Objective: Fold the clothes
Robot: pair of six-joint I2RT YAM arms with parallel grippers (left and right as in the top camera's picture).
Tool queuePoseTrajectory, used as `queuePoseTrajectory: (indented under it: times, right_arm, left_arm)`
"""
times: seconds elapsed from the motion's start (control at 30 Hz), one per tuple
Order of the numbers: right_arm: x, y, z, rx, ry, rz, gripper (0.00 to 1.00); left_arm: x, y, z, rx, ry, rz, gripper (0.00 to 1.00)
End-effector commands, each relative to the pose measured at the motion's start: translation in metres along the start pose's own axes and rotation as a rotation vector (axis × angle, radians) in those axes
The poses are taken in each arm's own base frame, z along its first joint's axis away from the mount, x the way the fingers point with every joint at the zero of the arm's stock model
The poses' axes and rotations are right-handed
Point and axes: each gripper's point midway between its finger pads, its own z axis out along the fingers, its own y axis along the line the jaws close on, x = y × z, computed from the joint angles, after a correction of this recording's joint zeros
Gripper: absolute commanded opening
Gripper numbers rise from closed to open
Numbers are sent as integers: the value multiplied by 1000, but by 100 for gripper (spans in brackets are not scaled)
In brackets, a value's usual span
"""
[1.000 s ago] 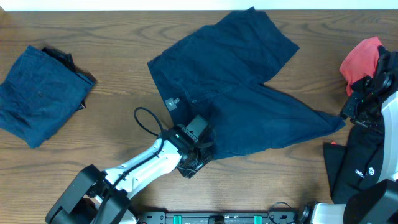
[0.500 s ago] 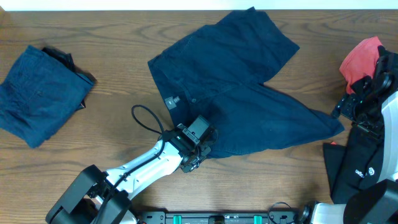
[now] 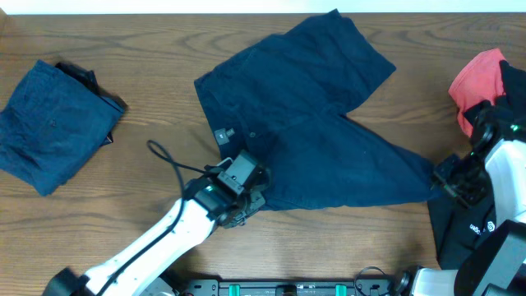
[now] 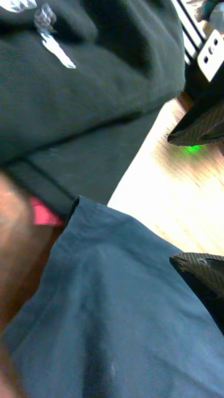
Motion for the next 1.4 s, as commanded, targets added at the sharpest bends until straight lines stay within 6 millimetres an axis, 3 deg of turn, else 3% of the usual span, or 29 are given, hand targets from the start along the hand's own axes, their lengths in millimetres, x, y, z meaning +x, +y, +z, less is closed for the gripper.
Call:
queuePoseTrajectory:
  times: [0.0,0.03,0.17,0.23,0.27,0.4,0.47,0.53,0.6,0.67,0.73,0.83,0.9,1.03,1.37]
  right_arm:
    - [13,-3,16,-5,39,27,41]
    - [16,-2,21,-15,49,5,28]
    - [15,20,25,-132,30,-294,24]
    - [14,35,22,-204,17,-363,14]
    - [13,43,21,-241,5,-401,17]
    - [7,56,16,-271,-57,-587,52]
    - [8,62,11,-270,-81,-728,59]
    - [13,71,7,-292,-82,-746,61]
    - [20,76,6,-306,-55,-694,59]
    - [23,69,9,-263,-27,-595,43]
    - [24,52,12,-174,6,-411,40]
    - [28,19,15,-6,30,-164,25]
    - [32,1,15,81,32,7,25]
    - [44,-11,27,130,50,202,26]
    - [53,-12,76,80,32,215,28]
  left_arm:
    - [-6,13,-9,-29,-34,40,6]
    - [-6,17,-10,-44,-38,39,6]
    - [-7,30,-11,-101,-51,38,6]
    - [-7,30,-11,-102,-53,40,6]
    - [-8,30,-11,-100,-55,40,6]
    - [-8,29,-11,-100,-55,41,6]
    - [-9,30,-11,-101,-61,45,6]
    - [-12,31,-11,-109,-80,45,6]
    - [-16,32,-12,-117,-103,45,6]
    - [-18,32,-12,-115,-108,40,6]
    - [-19,32,-12,-116,-110,34,6]
    - [-21,33,-12,-117,-112,33,6]
    - [-21,33,-12,-117,-112,33,6]
    - [-21,33,-12,-117,-112,33,6]
    - [-21,33,-12,-117,-112,33,6]
